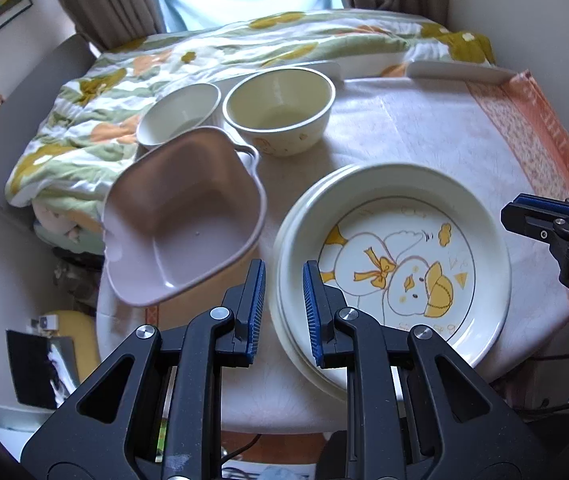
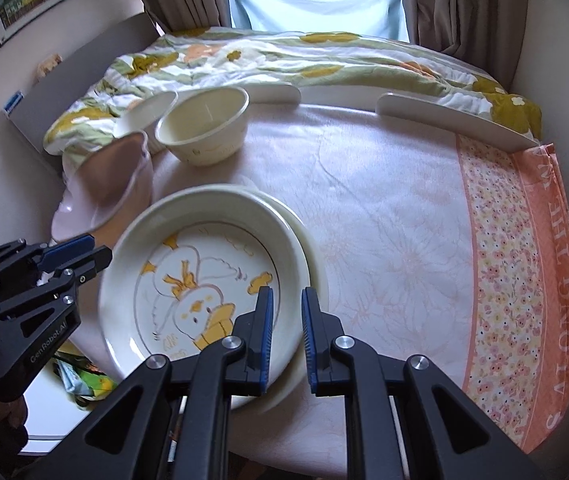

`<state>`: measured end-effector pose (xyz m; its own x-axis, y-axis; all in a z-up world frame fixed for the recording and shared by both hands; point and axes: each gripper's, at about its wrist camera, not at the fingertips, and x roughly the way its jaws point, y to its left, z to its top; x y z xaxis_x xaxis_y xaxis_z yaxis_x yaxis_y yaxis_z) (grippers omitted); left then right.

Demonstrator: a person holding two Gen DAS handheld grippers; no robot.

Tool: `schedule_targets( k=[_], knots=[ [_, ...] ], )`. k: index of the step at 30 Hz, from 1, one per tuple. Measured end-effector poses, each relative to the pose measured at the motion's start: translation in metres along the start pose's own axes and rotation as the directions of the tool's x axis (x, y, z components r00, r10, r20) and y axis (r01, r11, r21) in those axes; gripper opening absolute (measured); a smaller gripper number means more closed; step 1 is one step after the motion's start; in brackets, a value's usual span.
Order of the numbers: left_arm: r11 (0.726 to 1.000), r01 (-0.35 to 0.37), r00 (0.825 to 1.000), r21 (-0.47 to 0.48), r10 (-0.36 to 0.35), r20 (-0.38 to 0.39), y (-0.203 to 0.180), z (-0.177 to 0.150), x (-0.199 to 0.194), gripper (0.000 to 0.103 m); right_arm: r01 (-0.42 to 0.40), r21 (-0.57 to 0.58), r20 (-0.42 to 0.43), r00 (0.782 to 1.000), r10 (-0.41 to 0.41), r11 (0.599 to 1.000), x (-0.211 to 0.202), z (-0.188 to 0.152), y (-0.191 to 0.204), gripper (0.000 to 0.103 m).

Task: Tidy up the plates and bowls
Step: 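Open both tools and pull them back from the plate stack, then reach both tools to the pink square dish rim and close on it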

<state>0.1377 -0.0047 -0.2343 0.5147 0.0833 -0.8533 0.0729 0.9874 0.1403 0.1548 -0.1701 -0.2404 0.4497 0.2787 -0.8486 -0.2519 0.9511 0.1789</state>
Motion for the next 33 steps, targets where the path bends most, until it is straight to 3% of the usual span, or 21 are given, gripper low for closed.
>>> schedule_targets(
  k=[1,2,3,5,11,13,14,16,18,25,33],
  knots=[
    [0.999,0.016,1.0,-0.03,-0.016,0.002,0.006,0.001,-0.003,0.017,-0.013,0.001,0.014,1.0,0.013,1.0,-0.004,0.003,-0.001,0.017],
    [0.998,0.028,1.0,-0.056,-0.027,0.004,0.011,0.002,-0.005,0.017,-0.023,-0.001,0.028,0.999,0.023,1.0,-0.008,0.005,-0.001,0.033],
    [0.996,0.038,0.999,-0.086,-0.037,0.007,0.016,0.002,-0.008,0.017,-0.034,-0.006,0.051,0.998,0.035,0.999,-0.014,0.007,-0.001,0.06],
    [0.99,0.046,0.999,-0.137,-0.044,0.021,0.029,0.003,-0.015,0.017,-0.051,-0.02,0.1,0.994,0.053,0.999,-0.025,0.011,-0.002,0.095],
    [0.969,0.041,0.998,-0.245,-0.03,0.048,0.056,0.0,-0.034,0.018,-0.088,-0.053,0.171,0.981,0.096,0.995,-0.046,0.024,-0.001,0.097],
    [0.961,0.038,0.998,-0.275,-0.024,0.054,0.062,-0.002,-0.041,0.027,-0.099,-0.063,0.183,0.977,0.109,0.993,-0.048,0.028,0.001,0.097],
    [0.956,0.038,0.998,-0.292,-0.021,0.062,0.066,-0.004,-0.046,0.036,-0.11,-0.072,0.187,0.975,0.122,0.991,-0.049,0.029,0.003,0.097],
    [0.949,0.049,0.996,-0.312,-0.023,0.086,0.069,-0.007,-0.054,0.103,-0.131,-0.085,0.194,0.97,0.145,0.988,-0.05,0.031,0.005,0.097],
    [0.941,0.044,0.992,-0.334,-0.003,0.123,0.071,-0.01,-0.067,0.103,-0.15,-0.1,0.193,0.967,0.167,0.984,-0.05,0.031,0.007,0.097],
    [0.935,-0.062,0.993,-0.349,0.093,0.073,0.075,-0.018,-0.08,0.103,-0.181,-0.179,0.16,0.964,0.21,0.967,-0.049,0.039,0.02,0.097],
    [0.904,-0.004,0.992,-0.428,0.058,0.112,0.115,-0.023,-0.09,0.103,-0.199,-0.24,0.158,0.958,0.24,0.95,-0.051,0.063,0.054,0.097]
  ],
)
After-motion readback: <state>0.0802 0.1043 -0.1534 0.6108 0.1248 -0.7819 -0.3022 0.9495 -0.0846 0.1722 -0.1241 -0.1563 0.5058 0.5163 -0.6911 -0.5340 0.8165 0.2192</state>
